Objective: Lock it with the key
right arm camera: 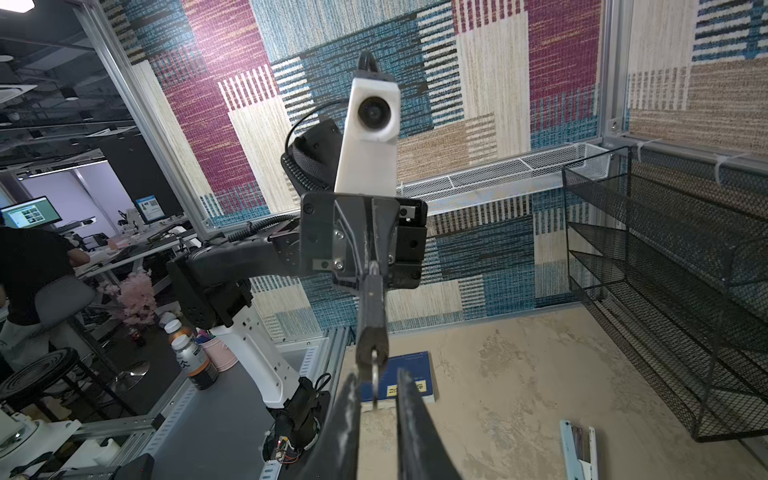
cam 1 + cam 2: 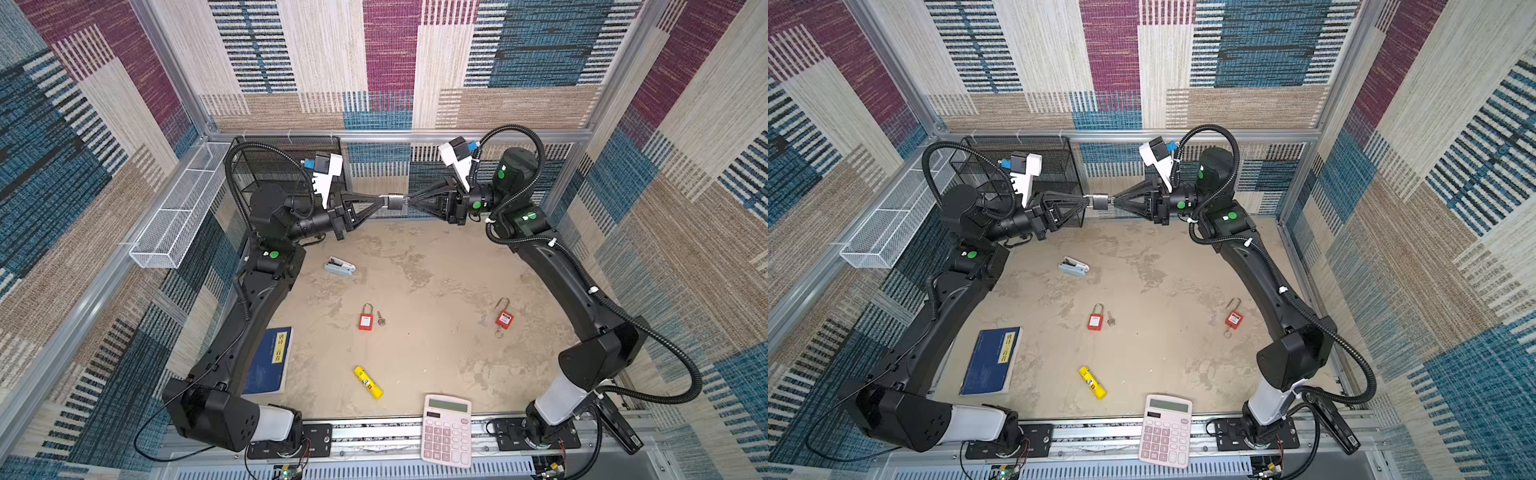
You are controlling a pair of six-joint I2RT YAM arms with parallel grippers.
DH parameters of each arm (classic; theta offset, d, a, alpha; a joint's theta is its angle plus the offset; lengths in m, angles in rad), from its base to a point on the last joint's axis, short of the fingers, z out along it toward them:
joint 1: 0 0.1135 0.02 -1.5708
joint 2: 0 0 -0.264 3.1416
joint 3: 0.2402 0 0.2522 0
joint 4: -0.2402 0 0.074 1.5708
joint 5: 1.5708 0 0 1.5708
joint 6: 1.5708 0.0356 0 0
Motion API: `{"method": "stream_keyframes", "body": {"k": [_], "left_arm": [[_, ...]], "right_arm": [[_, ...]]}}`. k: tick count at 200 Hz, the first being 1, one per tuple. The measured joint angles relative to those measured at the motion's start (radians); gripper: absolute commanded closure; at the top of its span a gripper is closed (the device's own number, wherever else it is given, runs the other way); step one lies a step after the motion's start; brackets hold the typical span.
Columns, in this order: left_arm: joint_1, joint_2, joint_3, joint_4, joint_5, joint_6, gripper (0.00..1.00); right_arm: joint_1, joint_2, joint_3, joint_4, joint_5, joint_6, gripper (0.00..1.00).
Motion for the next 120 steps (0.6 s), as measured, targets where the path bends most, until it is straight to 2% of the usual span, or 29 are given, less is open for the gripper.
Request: {"method": "stream_keyframes", "body": {"k": [37,60,120], "left_arm": [[0.000,0.000,-0.001,0.010,0.000,-0.008,1.00],[0.000,0.000,-0.001,0.013,0.000,-0.012,1.00],[0.000,0.000,-0.003,0.016,0.000,-0.015,1.00]], "right_arm": [[0.000,0.008,-0.001,0.040,-0.011,0.038,0.90],[0.001,0.009,-0.001,0.060,-0.019,0.056,1.00],[0.002,0.014,-0.001,0.071,-0.029,0.074,1.00]]}}
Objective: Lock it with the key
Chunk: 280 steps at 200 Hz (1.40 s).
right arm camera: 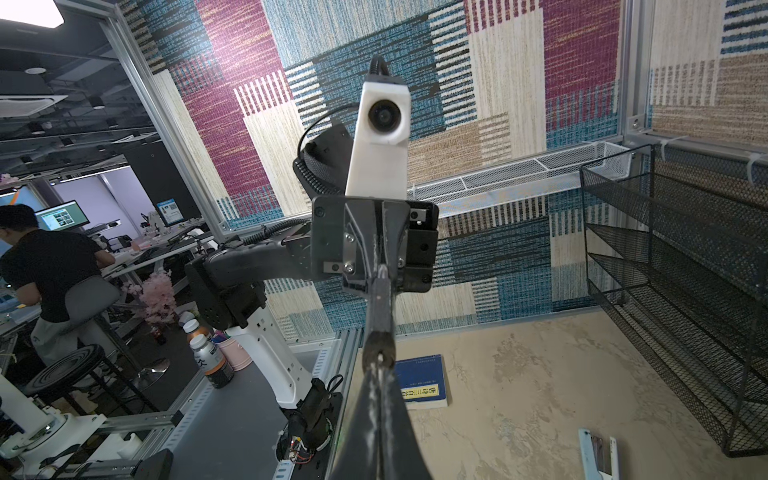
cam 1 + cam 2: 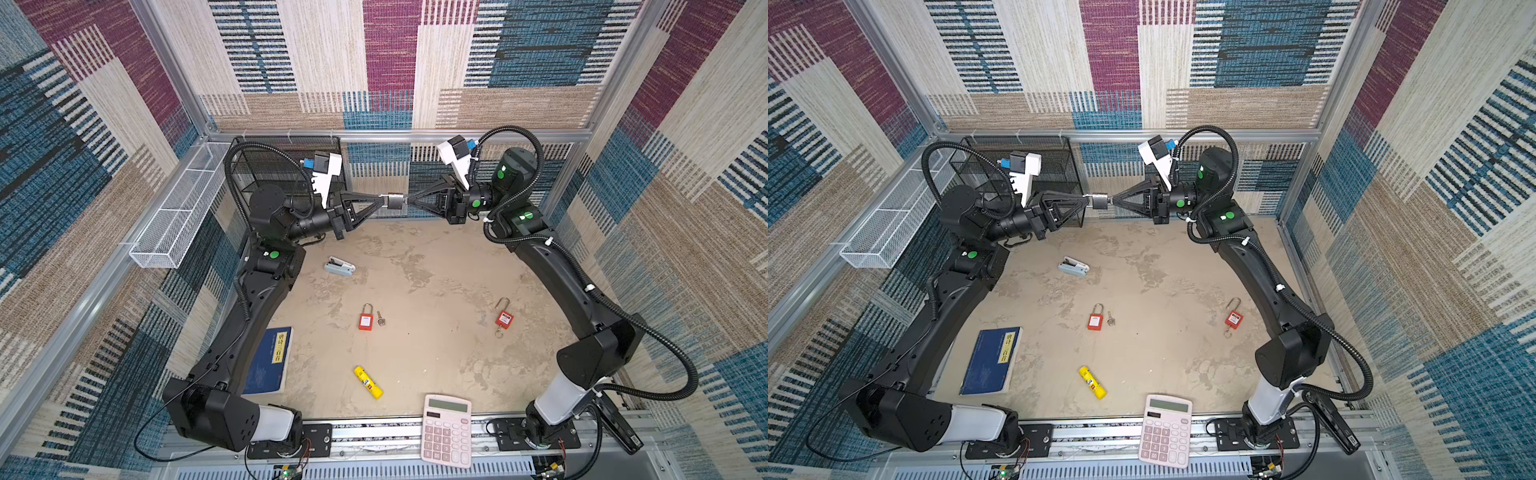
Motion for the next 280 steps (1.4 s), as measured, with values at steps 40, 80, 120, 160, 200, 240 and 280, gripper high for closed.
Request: {"method": "stream_keyframes", "body": {"k": [40,80,120,160,200,240,280], "left_arm": [[0.002,-0.002,0.000,-0.007,0.000,0.002,1.00],[0.015,-0.007,0.000,-0.012,-0.003,0.001,1.00],[0.024,-0.016,-0.005,0.001,0.000,0.000,1.00],[0.039,-0.025,-0.023,-0.001,-0.002,-0.003,1.00],[0.011,-0.026,-0.042,-0.188,-0.001,0.131,1.00],[-0.058,0.078,0.057,-0.719,-0.130,0.555,1.00],[-0.152,0.256,0.091,-1.145,-0.290,0.872,1.00]], "right_arm": [[-0.006,-0.002,-0.005,-0.002,0.003,-0.009,1.00],[-0.033,-0.020,-0.029,-0.003,0.002,-0.021,1.00],[-0.059,-0.040,-0.060,-0.011,0.011,-0.026,1.00],[-0.143,-0.089,-0.136,-0.032,0.016,-0.051,1.00],[-0.256,-0.174,-0.250,-0.060,0.044,-0.078,1.00],[-0.283,-0.221,-0.276,-0.120,0.112,-0.134,1.00],[-0.303,-0.226,-0.278,-0.164,0.179,-0.156,1.00]]}}
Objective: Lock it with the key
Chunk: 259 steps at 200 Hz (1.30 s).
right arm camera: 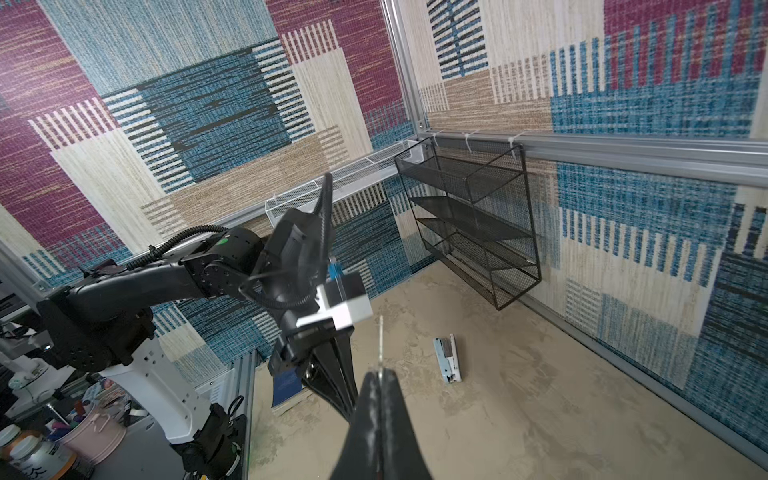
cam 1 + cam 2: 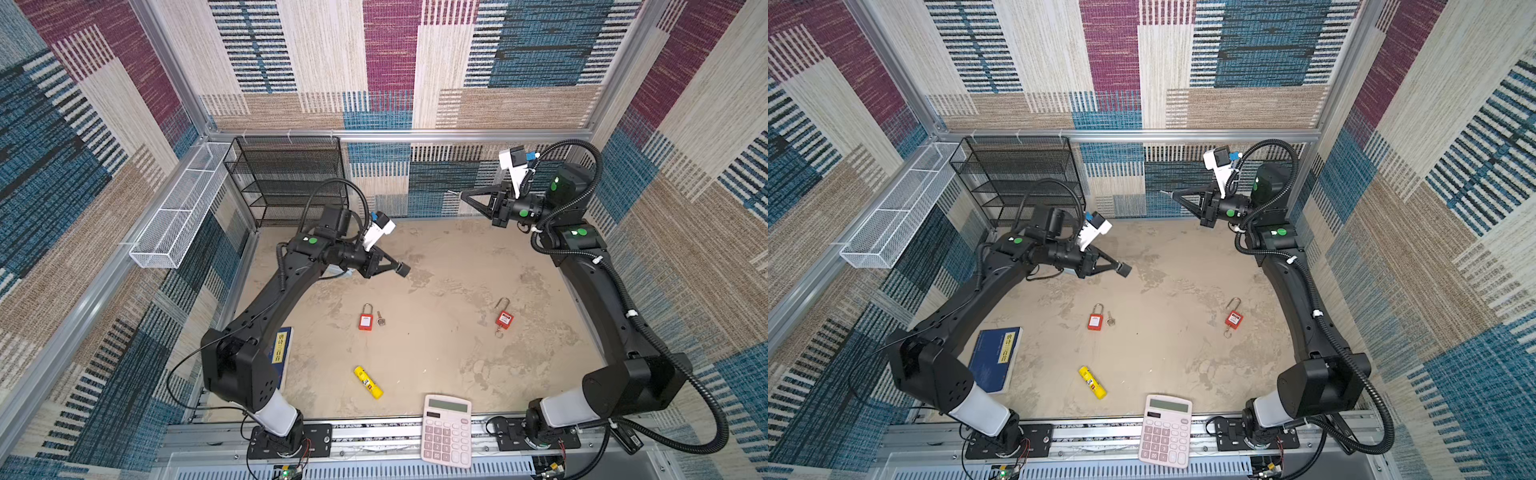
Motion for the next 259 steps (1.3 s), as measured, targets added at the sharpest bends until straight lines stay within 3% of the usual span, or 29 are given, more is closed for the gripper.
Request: {"method": "stream_keyframes", "body": {"k": [53,109,208,259], "left_arm": [[-0.071,0.208,0.054,-0.227,-0.099,0.224,1.00],[-0.137,0.492,0.278,-0.474,-0.303,0.404,1.00],[-0.159,0.643,0.410,-0.586,-0.373,0.592,1.00],[-0.162,0.688,0.465,-0.600,-0.415,0.609,1.00]], "right_arm": [[-0.017,-0.003,0.008,-0.035,0.046,-0.019,1.00],[-0.025,-0.030,0.000,-0.065,0.061,-0.046,1.00],[-0.030,-0.036,-0.002,-0.069,0.057,-0.047,1.00],[-0.030,-0.040,-0.031,-0.069,0.047,-0.041,1.00]]}}
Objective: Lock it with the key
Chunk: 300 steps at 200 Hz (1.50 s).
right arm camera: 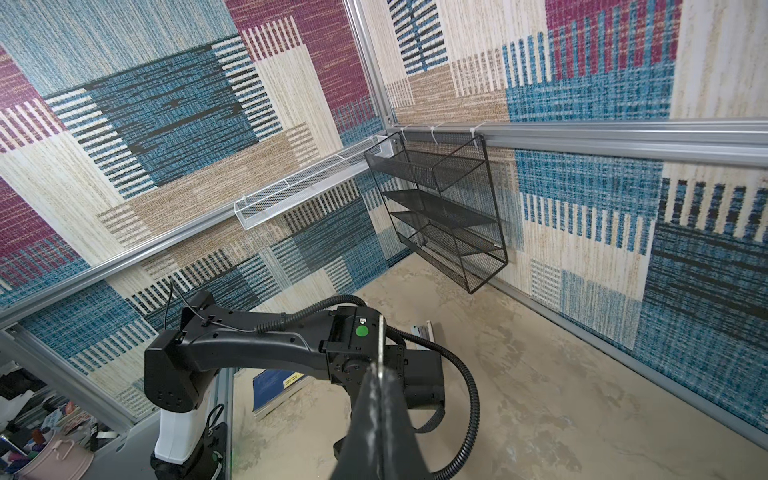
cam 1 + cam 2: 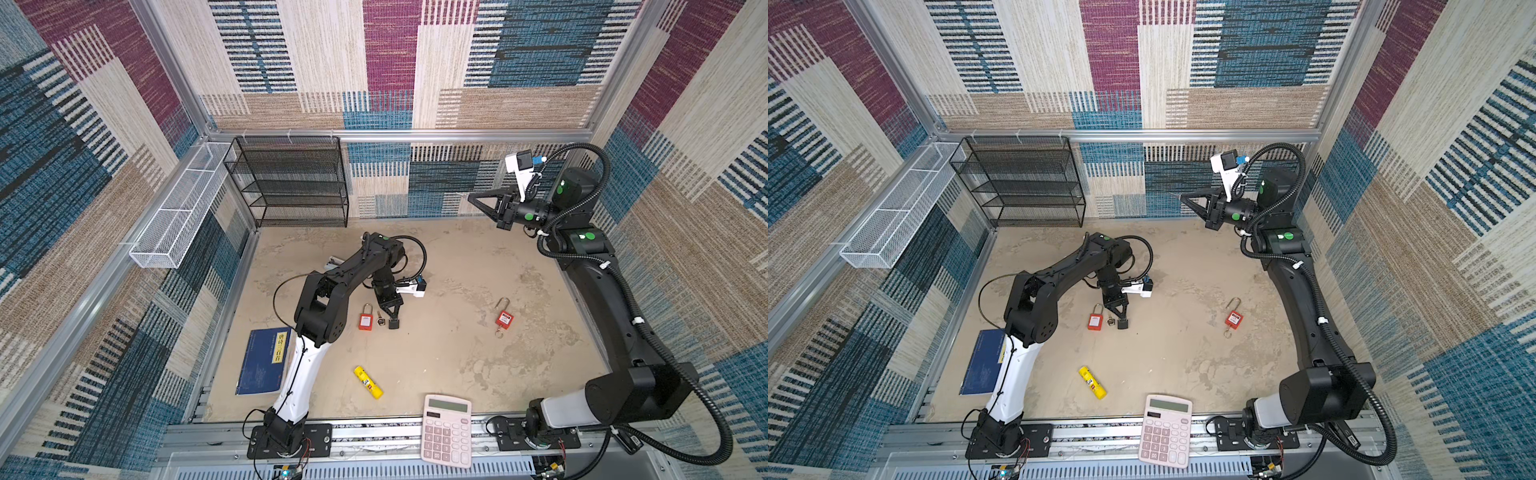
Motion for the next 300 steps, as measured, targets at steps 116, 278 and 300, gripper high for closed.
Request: {"method": "stream_keyframes", "body": {"k": [116,278,300], "left_arm": [[-0.003,0.043,0.045,-0.016,0.000,0.015,1.00],[-0.005,0.071,0.120,0.006,-0.068,0.012,0.65],[0.001,0.033,0.119,0.041,-0.076,-0.006,0.65]], "right_arm": [[0.000,-0.005,-0.002,0.000,-0.016,0.006,1.00],[0.000,-0.005,0.002,0.001,-0.023,0.013,1.00],[0.000,-0.005,-0.010,0.000,-0.014,0.012,1.00]]}}
